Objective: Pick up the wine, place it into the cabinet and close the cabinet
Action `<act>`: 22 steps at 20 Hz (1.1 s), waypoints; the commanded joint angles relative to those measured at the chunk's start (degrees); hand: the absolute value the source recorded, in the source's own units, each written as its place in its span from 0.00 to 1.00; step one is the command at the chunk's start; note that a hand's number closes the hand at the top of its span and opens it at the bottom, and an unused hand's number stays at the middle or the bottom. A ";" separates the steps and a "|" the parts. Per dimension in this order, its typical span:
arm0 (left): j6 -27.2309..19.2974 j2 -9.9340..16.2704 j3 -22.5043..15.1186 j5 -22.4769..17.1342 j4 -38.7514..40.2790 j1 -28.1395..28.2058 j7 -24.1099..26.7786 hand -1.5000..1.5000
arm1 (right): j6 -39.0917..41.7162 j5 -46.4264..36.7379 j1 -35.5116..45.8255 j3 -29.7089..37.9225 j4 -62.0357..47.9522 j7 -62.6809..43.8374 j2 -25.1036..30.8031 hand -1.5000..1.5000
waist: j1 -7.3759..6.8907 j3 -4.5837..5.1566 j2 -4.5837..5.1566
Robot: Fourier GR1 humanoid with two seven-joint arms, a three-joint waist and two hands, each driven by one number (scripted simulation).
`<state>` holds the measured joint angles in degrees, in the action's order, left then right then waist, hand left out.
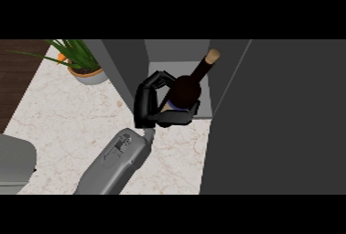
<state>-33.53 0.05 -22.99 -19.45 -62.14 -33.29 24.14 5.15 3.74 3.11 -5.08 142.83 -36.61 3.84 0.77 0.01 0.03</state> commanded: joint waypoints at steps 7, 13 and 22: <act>2.29 -0.04 1.36 -2.34 4.71 -2.47 0.21 1.00 | 2.16 6.61 -5.89 3.06 7.12 1.00 0.40 0.00 | 0.01 -0.03 -0.08; 9.67 1.88 10.81 -3.48 13.57 -9.64 -0.41 1.00 | -0.10 3.98 -2.22 0.53 5.64 -1.89 -0.88 0.00 | -0.01 -0.01 0.04; 9.17 -0.04 13.55 -4.68 28.93 -19.71 3.16 1.00 | 2.18 3.92 -3.84 0.81 3.05 2.20 -1.44 0.00 | 0.68 -0.02 0.23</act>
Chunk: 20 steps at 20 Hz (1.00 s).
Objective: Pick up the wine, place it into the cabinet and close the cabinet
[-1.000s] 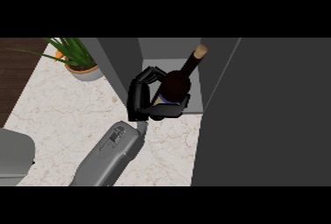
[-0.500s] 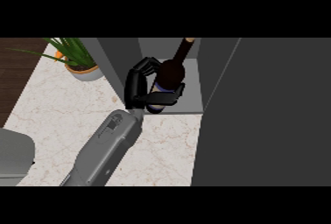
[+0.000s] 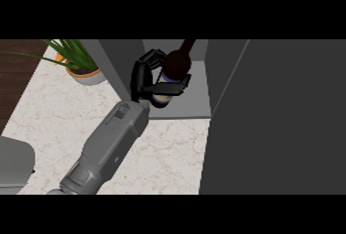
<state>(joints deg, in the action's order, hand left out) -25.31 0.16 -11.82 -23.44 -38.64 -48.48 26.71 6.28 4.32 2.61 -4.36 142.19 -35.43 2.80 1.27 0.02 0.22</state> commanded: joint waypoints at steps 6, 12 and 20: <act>-0.51 0.62 4.29 0.97 13.14 -8.36 8.23 1.00 | 1.50 4.21 -4.93 -0.33 5.74 0.19 -0.66 0.00 | 0.81 -0.03 0.21; -4.15 -0.14 7.17 0.01 19.75 -14.42 12.72 1.00 | -0.01 0.95 -1.51 -4.02 3.57 -0.72 -2.20 0.00 | 1.85 0.02 0.60; 0.48 -0.14 12.30 -2.92 24.67 -14.34 13.82 1.00 | -0.66 4.12 2.64 -0.56 3.83 -4.36 -0.74 0.00 | 1.64 0.03 0.57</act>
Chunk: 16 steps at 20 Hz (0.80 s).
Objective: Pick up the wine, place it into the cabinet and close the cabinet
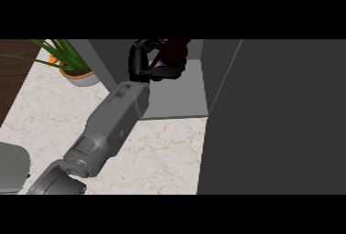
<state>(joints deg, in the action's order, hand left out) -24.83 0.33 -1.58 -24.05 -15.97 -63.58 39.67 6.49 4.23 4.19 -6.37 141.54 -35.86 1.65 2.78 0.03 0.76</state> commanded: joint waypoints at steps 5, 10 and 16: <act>2.99 -0.34 5.70 -4.91 4.30 -1.99 0.36 1.00 | 0.87 2.99 0.89 0.98 1.36 -0.80 0.53 0.00 | 0.61 0.03 0.48; 3.64 0.23 6.53 -4.49 6.25 -1.96 2.69 1.00 | 0.73 2.99 -1.22 1.22 1.30 0.54 -0.51 0.00 | 0.63 0.00 0.49; 3.85 0.35 6.58 -3.53 7.67 -1.83 3.01 1.00 | -0.72 2.43 0.24 -1.46 5.90 -4.62 -0.47 0.00 | 0.40 0.05 0.21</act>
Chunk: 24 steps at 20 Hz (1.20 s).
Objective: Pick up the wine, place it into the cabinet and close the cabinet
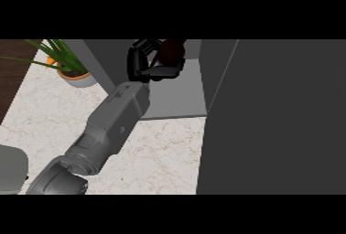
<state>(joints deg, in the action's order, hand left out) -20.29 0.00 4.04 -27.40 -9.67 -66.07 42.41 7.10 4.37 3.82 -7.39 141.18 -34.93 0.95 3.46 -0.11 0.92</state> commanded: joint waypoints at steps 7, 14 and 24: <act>-4.01 0.01 0.36 1.73 3.80 0.97 2.04 0.00 | -1.39 0.03 1.40 -0.10 1.15 -0.59 -0.67 0.00 | -0.04 0.16 0.39; -4.66 1.42 -0.91 3.81 5.42 2.40 1.68 0.00 | -0.46 0.46 -0.52 -0.64 1.18 0.64 -0.54 0.00 | 0.48 0.15 0.63; -5.85 2.10 0.31 3.71 4.55 3.89 4.17 0.00 | -0.56 0.21 2.25 -0.78 -0.02 -0.10 -0.56 0.00 | 0.76 0.21 0.93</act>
<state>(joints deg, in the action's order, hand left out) -27.18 0.08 3.22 -22.98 -4.94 -64.08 45.01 6.53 4.10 6.11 -7.58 140.65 -35.18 0.72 4.37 -0.10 1.46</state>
